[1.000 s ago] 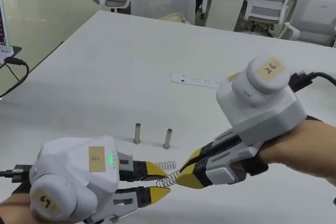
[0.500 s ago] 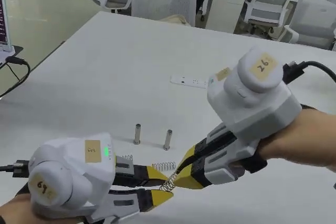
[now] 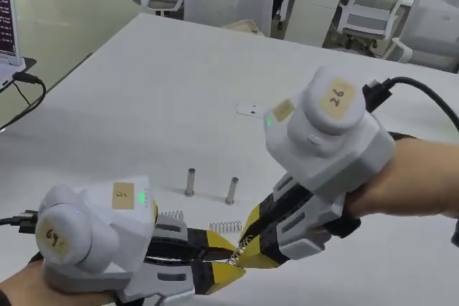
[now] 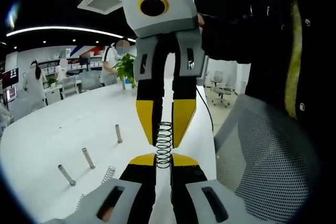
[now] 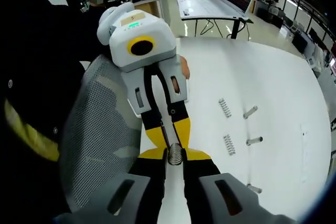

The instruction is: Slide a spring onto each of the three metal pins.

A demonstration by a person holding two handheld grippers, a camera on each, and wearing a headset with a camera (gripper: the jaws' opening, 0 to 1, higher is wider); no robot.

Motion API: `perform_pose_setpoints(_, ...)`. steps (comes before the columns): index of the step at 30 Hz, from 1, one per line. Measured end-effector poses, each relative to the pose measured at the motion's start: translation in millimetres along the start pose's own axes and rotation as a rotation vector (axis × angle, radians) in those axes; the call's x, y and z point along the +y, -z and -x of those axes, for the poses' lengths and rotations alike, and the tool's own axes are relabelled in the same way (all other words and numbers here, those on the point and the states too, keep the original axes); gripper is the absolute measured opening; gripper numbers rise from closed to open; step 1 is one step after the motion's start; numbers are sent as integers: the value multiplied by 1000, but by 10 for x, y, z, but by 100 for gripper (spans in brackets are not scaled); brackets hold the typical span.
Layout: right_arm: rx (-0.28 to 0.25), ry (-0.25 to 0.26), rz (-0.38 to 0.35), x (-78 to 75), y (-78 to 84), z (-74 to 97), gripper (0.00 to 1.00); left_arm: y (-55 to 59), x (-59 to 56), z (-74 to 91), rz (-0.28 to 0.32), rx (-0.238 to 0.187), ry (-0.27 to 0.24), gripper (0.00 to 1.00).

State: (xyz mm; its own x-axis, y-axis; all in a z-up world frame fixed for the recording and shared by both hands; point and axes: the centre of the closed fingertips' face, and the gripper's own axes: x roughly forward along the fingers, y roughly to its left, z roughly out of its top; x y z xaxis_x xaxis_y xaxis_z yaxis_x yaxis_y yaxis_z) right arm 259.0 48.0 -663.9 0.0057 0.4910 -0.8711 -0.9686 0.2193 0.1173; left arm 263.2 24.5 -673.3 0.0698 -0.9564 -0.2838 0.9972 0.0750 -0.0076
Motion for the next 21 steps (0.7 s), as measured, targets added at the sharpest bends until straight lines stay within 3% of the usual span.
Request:
perform_pose_setpoints(9, 21, -22, 28, 29, 10, -5, 9, -13, -36, 2, 4, -7, 12, 1)
perform_pose_setpoints(12, 22, -25, 35, 36, 7, -10, 9, -59, -35, 10, 26, -34, 17, 1)
perform_pose_setpoints(21, 20, -31, 30, 33, 10, -6, 9, -62, -36, 13, 29, -36, 21, 1)
